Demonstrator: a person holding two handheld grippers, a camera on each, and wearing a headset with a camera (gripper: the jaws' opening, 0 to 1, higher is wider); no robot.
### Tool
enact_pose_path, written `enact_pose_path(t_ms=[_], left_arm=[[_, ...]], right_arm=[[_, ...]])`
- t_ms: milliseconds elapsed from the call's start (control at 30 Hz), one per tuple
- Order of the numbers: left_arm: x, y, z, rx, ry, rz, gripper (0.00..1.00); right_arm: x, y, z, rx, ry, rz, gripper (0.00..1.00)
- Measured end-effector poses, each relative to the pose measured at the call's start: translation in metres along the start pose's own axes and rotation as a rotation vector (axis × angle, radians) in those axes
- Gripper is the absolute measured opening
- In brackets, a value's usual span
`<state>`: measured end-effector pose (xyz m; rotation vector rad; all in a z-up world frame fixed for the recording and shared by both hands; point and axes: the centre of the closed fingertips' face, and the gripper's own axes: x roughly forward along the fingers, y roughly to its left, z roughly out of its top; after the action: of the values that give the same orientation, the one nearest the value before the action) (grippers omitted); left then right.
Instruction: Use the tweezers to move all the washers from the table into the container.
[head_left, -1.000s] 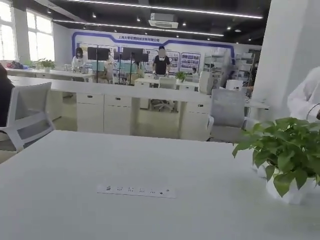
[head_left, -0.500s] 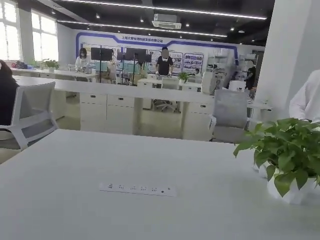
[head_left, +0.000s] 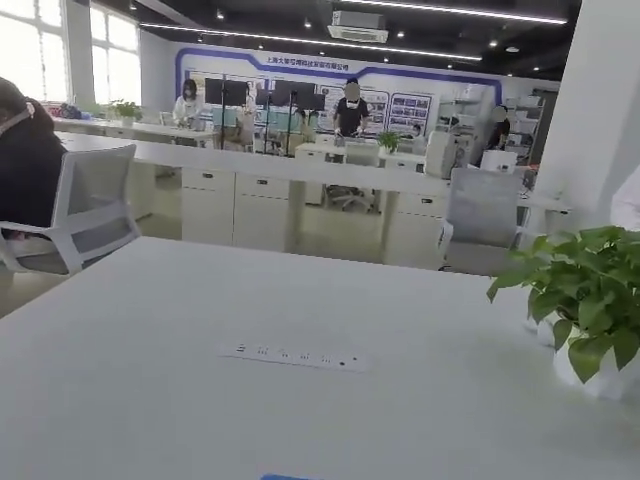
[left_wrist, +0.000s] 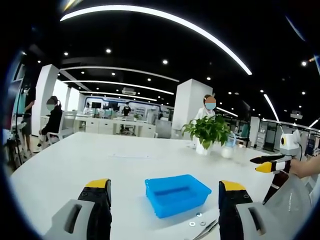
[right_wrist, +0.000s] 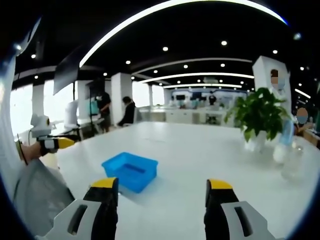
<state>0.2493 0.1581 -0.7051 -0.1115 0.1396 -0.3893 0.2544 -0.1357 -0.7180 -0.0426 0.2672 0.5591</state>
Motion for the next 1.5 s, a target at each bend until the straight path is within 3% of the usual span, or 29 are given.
enact_pose_path(t_ms=[933, 1033, 1067, 1133, 1233, 1300, 1400, 1433, 1500], left_arm=[[0.002, -0.003, -0.008, 0.010, 0.047, -0.018, 0.88], [0.003, -0.004, -0.007, 0.009, 0.046, -0.023, 0.89], [0.003, -0.005, -0.007, 0.011, 0.049, -0.032, 0.89], [0.003, -0.007, -0.010, 0.046, 0.086, -0.061, 0.86], [0.003, -0.014, -0.018, 0.059, 0.155, -0.117, 0.78], [0.003, -0.020, -0.023, 0.061, 0.204, -0.169, 0.74], [0.004, -0.029, -0.024, 0.040, 0.252, -0.253, 0.59], [0.005, -0.033, -0.022, 0.038, 0.259, -0.298, 0.56], [0.006, -0.033, -0.026, 0.056, 0.302, -0.320, 0.54]], right_arm=[[-0.002, -0.004, 0.001, 0.008, -0.012, -0.028, 0.69], [-0.002, -0.008, -0.005, -0.031, 0.026, -0.037, 0.68], [-0.004, -0.013, -0.014, -0.048, 0.082, -0.054, 0.68], [-0.006, -0.015, -0.025, -0.050, 0.155, -0.053, 0.68], [-0.007, -0.013, -0.020, -0.037, 0.158, -0.026, 0.58], [-0.006, -0.005, -0.014, -0.030, 0.165, 0.016, 0.50], [0.005, 0.014, -0.003, 0.037, 0.146, 0.102, 0.41], [0.010, 0.022, -0.002, 0.020, 0.159, 0.137, 0.39], [0.020, 0.036, -0.002, -0.015, 0.179, 0.189, 0.36]])
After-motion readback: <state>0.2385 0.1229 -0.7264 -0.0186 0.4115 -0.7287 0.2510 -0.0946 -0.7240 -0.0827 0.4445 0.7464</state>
